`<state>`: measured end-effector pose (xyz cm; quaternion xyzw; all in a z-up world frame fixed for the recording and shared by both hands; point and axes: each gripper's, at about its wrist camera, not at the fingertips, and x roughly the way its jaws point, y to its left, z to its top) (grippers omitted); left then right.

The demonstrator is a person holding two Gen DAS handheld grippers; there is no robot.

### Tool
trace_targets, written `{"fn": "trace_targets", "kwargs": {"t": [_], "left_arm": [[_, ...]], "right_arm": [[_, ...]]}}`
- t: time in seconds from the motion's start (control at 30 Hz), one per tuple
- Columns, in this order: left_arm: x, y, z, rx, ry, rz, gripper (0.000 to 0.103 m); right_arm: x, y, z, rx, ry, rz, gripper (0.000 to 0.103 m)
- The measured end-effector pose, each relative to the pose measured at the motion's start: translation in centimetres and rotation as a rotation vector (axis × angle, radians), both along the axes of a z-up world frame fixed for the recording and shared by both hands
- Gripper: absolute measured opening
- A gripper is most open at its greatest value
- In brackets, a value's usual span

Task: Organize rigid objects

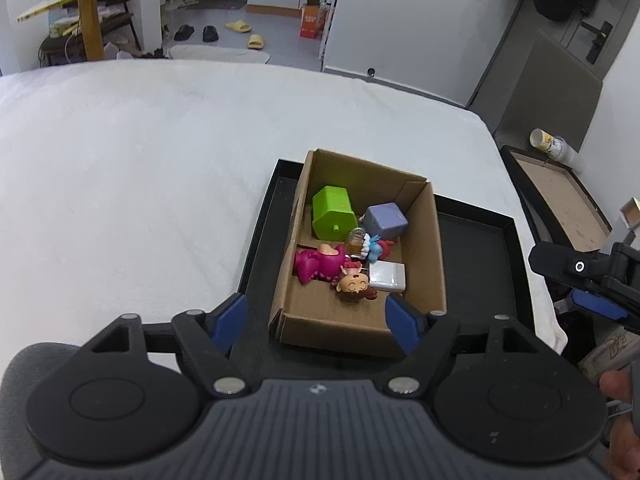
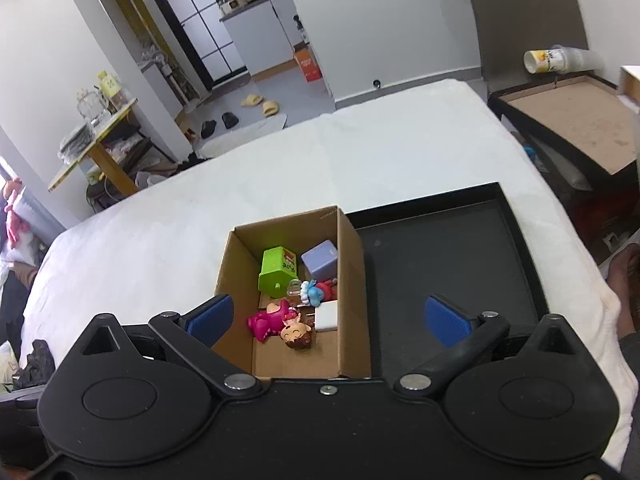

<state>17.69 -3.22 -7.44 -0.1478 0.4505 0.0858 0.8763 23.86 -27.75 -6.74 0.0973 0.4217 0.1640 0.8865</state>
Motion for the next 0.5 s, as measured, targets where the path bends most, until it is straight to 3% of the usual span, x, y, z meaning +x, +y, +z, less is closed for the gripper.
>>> {"fn": "trace_targets", "kwargs": {"t": [0.17, 0.5], "left_arm": [[-1.3, -0.5, 1.4, 0.004, -0.029, -0.005, 0.083], [-3.8, -1.3, 3.5, 0.016, -0.075, -0.033, 0.087]], "right_arm": [[-1.3, -1.2, 0.9, 0.010, -0.030, -0.011, 0.103], [-3.8, -2.8, 2.9, 0.000, -0.105, -0.025, 0.103]]}}
